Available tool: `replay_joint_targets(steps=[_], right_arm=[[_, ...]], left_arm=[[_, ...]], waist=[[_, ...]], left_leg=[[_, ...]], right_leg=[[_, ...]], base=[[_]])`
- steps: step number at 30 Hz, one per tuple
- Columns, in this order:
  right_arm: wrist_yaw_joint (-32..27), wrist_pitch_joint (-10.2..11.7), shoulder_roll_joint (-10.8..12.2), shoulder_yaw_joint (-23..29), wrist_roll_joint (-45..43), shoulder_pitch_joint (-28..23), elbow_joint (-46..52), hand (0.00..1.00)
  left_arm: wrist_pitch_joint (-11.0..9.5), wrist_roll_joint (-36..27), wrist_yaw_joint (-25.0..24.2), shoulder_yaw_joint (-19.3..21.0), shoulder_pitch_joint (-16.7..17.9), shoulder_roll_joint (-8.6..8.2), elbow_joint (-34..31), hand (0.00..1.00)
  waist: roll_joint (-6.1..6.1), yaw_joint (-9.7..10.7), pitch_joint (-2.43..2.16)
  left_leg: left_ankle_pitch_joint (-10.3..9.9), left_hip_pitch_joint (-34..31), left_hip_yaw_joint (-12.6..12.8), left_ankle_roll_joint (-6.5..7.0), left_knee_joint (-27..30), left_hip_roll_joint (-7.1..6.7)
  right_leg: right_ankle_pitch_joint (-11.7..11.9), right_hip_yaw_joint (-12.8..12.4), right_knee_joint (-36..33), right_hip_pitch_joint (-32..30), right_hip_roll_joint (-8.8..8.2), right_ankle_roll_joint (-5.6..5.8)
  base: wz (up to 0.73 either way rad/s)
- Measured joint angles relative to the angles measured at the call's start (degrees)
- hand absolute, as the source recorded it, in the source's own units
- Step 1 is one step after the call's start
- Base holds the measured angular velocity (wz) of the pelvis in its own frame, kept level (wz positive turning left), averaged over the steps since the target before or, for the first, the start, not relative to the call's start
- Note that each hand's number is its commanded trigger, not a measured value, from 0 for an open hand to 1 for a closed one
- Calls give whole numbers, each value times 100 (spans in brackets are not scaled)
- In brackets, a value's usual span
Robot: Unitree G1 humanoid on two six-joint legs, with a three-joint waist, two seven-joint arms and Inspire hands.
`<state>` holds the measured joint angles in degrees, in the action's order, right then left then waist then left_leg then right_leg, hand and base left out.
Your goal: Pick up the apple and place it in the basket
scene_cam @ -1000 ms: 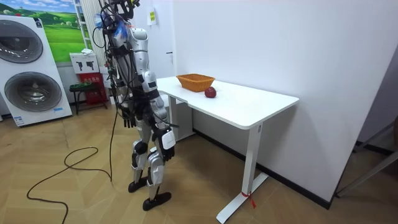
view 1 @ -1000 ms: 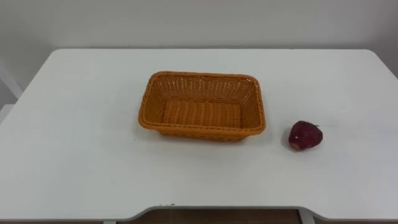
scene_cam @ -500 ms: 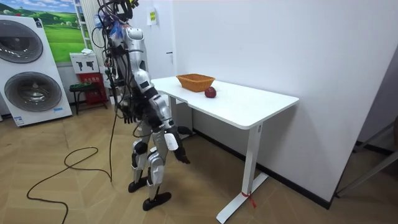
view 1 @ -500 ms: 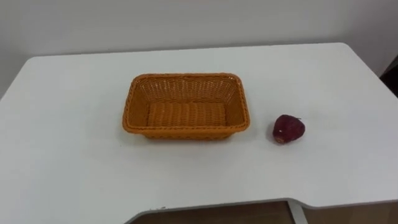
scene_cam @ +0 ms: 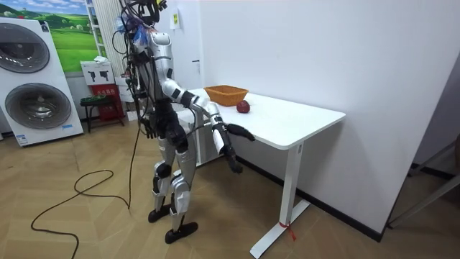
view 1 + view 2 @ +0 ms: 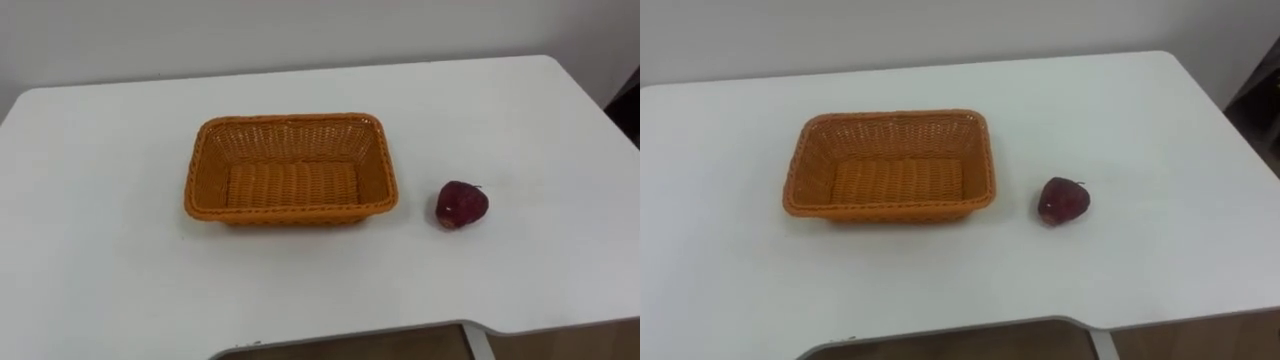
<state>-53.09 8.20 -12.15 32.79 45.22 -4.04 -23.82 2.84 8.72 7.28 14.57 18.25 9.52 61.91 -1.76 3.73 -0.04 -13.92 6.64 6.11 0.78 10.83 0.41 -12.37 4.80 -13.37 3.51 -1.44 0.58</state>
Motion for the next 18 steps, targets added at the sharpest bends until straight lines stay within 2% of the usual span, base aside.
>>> replay_joint_targets(steps=[5, 10, 12, 18], right_arm=[[-322, 151, -11, -413, -2132, -25, 1014, 0], [-250, 205, -20, -1056, -3175, -80, 1534, 0], [-79, 218, -20, -1374, -3316, -155, 1785, 0], [784, 235, -48, -1979, -3609, -221, 2084, 0]], left_arm=[[-40, 93, 1, -254, -6, 5, 31, 0], [-42, 94, -36, -520, -68, 23, 100, 0], [-83, 95, -66, -679, -75, 21, 101, 0], [-108, 95, -162, -884, -79, 23, 113, 0]], waist=[[-6, -122, 4], [-1, -240, -1], [19, -282, -19], [12, -349, -16]], left_leg=[[0, -26, -12, 0, 4, 6], [0, -6, -6, 0, -3, 22], [0, -6, -5, 0, -5, 32], [1, 8, -5, -1, -13, 60]], right_leg=[[1, 8, 24, -60, 4, 0], [24, -9, 72, -57, 25, -4], [38, -13, 62, -52, 37, -12], [54, -4, 71, -37, 61, -34]], base=[[2], [-2], [0], [-1]])
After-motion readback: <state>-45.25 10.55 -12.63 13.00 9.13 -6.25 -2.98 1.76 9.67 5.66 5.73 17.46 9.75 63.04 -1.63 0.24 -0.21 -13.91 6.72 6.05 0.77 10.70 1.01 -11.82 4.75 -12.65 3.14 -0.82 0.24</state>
